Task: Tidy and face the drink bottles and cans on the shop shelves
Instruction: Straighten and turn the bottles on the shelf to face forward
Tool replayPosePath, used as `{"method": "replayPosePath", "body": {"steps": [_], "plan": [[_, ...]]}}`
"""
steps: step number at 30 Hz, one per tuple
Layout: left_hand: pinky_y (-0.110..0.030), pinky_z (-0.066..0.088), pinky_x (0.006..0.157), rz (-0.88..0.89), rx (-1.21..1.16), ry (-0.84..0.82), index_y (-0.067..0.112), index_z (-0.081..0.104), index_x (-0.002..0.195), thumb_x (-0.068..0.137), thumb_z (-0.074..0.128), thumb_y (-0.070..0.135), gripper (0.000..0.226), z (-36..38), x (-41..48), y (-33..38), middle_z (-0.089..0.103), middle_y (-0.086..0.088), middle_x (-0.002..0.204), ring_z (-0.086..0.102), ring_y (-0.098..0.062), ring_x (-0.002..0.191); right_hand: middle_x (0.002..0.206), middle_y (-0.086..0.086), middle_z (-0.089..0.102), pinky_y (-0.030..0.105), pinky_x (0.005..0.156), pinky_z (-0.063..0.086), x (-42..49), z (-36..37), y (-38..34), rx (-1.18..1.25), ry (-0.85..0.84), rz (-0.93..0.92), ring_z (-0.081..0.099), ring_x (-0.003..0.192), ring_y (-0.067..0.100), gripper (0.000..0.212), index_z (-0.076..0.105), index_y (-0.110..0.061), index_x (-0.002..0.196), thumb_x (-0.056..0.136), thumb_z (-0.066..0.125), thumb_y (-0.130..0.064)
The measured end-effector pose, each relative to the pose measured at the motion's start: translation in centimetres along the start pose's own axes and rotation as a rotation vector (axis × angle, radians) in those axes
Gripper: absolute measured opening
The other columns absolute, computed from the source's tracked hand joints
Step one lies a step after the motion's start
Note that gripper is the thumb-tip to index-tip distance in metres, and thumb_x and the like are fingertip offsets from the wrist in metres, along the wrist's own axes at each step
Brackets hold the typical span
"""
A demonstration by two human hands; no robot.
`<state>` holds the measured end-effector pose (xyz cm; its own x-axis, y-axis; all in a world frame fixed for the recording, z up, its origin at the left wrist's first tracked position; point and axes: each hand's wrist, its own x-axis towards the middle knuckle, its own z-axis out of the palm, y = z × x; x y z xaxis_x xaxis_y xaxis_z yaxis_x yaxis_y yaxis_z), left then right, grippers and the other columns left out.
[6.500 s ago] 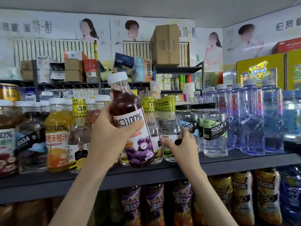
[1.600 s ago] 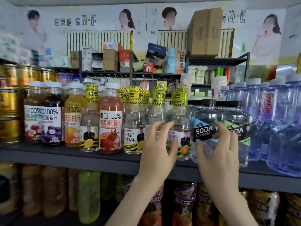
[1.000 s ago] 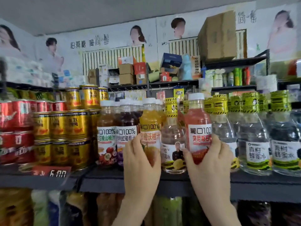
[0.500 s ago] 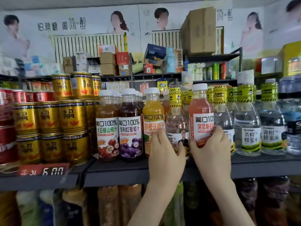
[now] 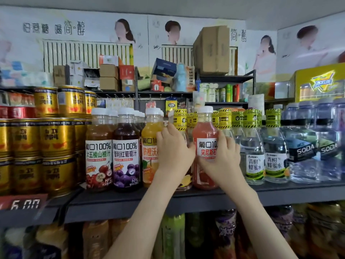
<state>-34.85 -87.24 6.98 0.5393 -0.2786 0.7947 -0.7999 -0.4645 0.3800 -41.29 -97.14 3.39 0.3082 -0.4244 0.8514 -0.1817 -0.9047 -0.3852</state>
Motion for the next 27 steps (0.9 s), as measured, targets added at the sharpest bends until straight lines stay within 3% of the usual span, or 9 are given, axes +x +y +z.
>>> {"method": "replayPosePath", "body": {"steps": [3, 6, 9, 11, 14, 17, 20, 24, 27], "plan": [[-0.027, 0.026, 0.101, -0.028, -0.07, 0.044, 0.008, 0.027, 0.143, 0.083, 0.062, 0.042, 0.077, -0.3, -0.1, 0.0, 0.037, -0.007, 0.132, 0.027, -0.019, 0.12, 0.133, 0.017, 0.041, 0.036, 0.099, 0.022, 0.5, 0.1, 0.1, 0.019, -0.025, 0.01, 0.035, 0.117, 0.034, 0.097, 0.028, -0.002, 0.144, 0.068, 0.066, -0.05], [-0.022, 0.031, 0.095, -0.003, -0.259, 0.099, 0.016, 0.039, 0.138, 0.087, 0.056, 0.047, 0.061, -0.7, -1.1, -0.5, 0.045, 0.0, 0.122, 0.039, -0.013, 0.114, 0.136, 0.013, 0.04, 0.029, 0.099, 0.017, 0.6, 0.3, 0.3, 0.077, -0.042, -0.022, 0.033, 0.123, 0.029, 0.092, 0.023, -0.004, 0.145, 0.073, 0.073, -0.033], [-0.013, 0.046, 0.074, 0.013, -0.365, 0.115, 0.02, 0.056, 0.114, 0.09, 0.053, 0.046, 0.036, -1.2, -1.8, -1.1, 0.06, 0.011, 0.091, 0.056, -0.001, 0.081, 0.137, 0.011, 0.041, 0.03, 0.102, 0.023, 0.5, 0.4, -0.1, 0.175, -0.041, 0.005, 0.032, 0.124, 0.026, 0.085, 0.022, -0.005, 0.146, 0.08, 0.069, -0.032], [-0.014, 0.046, 0.064, -0.009, -0.416, 0.153, 0.019, 0.059, 0.102, 0.09, 0.053, 0.044, 0.028, -1.6, -2.0, -1.4, 0.061, 0.009, 0.077, 0.057, -0.003, 0.068, 0.138, 0.011, 0.04, 0.031, 0.104, 0.027, 0.6, 0.5, -0.6, 0.213, -0.022, 0.046, 0.033, 0.127, 0.024, 0.082, 0.024, -0.005, 0.145, 0.083, 0.066, -0.038], [-0.019, 0.048, 0.066, -0.038, -0.531, 0.202, 0.027, 0.061, 0.095, 0.091, 0.054, 0.042, 0.017, -2.7, -2.4, -1.7, 0.066, 0.0, 0.081, 0.061, -0.011, 0.072, 0.13, 0.011, 0.043, 0.036, 0.104, 0.035, 1.1, 0.5, -0.9, 0.238, 0.003, 0.118, 0.039, 0.124, 0.026, 0.075, 0.036, -0.005, 0.137, 0.081, 0.066, -0.044], [-0.022, 0.049, 0.067, -0.048, -0.622, 0.221, 0.033, 0.061, 0.086, 0.09, 0.056, 0.041, 0.01, -5.4, -2.4, -1.7, 0.067, 0.005, 0.084, 0.062, -0.013, 0.077, 0.107, 0.008, 0.051, 0.041, 0.087, 0.046, 1.1, 0.8, -1.2, 0.222, -0.053, 0.154, 0.051, 0.102, 0.027, 0.058, 0.045, -0.006, 0.114, 0.078, 0.066, -0.046], [-0.018, 0.05, 0.075, -0.068, -0.653, 0.211, 0.037, 0.063, 0.087, 0.087, 0.058, 0.045, 0.009, -8.3, -2.0, -1.9, 0.067, 0.021, 0.084, 0.063, 0.004, 0.083, 0.088, 0.005, 0.059, 0.038, 0.065, 0.052, 1.0, 0.8, -1.7, 0.248, -0.145, 0.18, 0.059, 0.079, 0.023, 0.052, 0.041, -0.009, 0.099, 0.077, 0.068, -0.047], [-0.05, 0.054, 0.08, -0.114, -0.745, 0.193, 0.031, 0.072, 0.083, 0.076, 0.063, 0.053, 0.025, -10.1, -2.1, -3.1, 0.072, 0.01, 0.083, 0.068, -0.014, 0.085, 0.091, 0.0, 0.059, 0.031, 0.064, 0.048, 1.4, 1.4, -2.8, 0.323, -0.167, 0.167, 0.058, 0.082, 0.016, 0.051, 0.047, -0.012, 0.099, 0.071, 0.071, -0.047], [-0.054, 0.053, 0.08, -0.159, -0.78, 0.2, 0.039, 0.072, 0.08, 0.069, 0.065, 0.056, 0.021, -10.1, -2.3, -4.0, 0.072, 0.01, 0.083, 0.068, -0.017, 0.087, 0.098, 0.003, 0.062, 0.035, 0.074, 0.052, 1.4, 3.2, -3.7, 0.338, -0.153, 0.132, 0.06, 0.088, 0.019, 0.062, 0.049, -0.012, 0.11, 0.068, 0.071, -0.053]]}}
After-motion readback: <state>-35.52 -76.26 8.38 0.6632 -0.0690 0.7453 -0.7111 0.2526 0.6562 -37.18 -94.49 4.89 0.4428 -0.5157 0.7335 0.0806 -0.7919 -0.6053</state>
